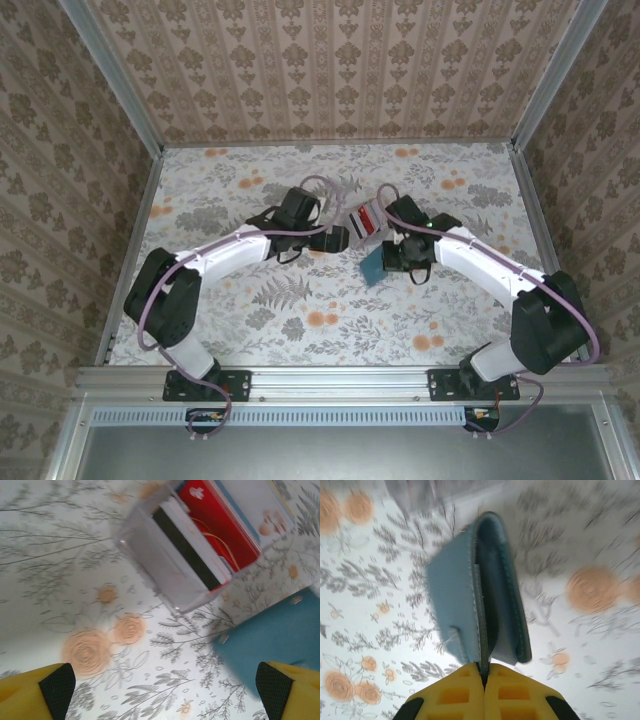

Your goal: Put the credit cards into the card holder

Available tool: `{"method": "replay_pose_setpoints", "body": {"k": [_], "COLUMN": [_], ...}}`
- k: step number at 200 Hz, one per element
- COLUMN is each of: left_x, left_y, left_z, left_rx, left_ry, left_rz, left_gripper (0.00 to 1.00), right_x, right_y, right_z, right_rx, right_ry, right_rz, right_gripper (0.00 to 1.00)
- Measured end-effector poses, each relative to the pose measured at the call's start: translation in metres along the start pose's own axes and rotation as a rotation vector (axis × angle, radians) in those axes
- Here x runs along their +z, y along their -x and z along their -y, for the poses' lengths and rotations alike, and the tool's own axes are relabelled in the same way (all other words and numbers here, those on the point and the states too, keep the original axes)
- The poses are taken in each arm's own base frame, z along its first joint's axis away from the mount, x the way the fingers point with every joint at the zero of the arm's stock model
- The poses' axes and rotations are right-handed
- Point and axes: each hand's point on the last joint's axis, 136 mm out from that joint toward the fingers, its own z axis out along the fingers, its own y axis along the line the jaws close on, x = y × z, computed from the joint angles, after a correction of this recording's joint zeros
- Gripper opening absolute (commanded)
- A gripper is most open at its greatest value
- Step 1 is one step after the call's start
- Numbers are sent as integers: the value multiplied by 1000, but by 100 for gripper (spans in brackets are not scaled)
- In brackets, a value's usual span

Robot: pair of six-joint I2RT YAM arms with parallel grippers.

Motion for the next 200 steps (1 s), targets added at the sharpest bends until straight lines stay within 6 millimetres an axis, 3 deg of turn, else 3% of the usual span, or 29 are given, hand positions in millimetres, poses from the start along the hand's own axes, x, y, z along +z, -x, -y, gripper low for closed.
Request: {"method": "replay_pose_setpoints", "body": {"k": [22, 45, 67, 80, 95, 108, 121, 138, 155, 175, 200], "left_x": [-18, -37, -51, -59, -67, -76, -84, -91, -95, -91, -75], "left_y": [2, -5, -17, -21, -23, -24, -26, -28, -26, -30, -35], "left_z": [-31, -73, -99, -106, -113, -117, -120, -119, -118, -116, -101], "left_rx": [-130, -291, -380, -407, -428, -440, -445, -444, -429, -391, -303], "left_ry": [38, 87, 126, 136, 143, 147, 152, 152, 150, 155, 140], "left_rz": [46, 97, 122, 136, 158, 180, 200, 212, 219, 192, 119], "left_gripper": [97, 97, 97, 97, 98, 98, 98, 95, 94, 93, 92], "right_x": [-35, -59, -48, -29, -5, 11, 23, 26, 19, 5, -2], "right_y": [22, 27, 15, 1, -17, -31, -41, -53, -54, -43, -28], "right_z": [-1, -16, -32, -44, -60, -78, -103, -132, -146, -146, -109], "right_rx": [-119, -280, -429, -515, -606, -686, -733, -744, -717, -627, -406], "right_ry": [-138, -286, -389, -433, -459, -462, -430, -336, -250, -150, -28], "right_rz": [90, 139, 110, 59, 5, -30, -36, -20, -2, 31, 12], "right_gripper": [0, 0, 2, 11, 17, 41, 52, 59, 59, 57, 56]}}
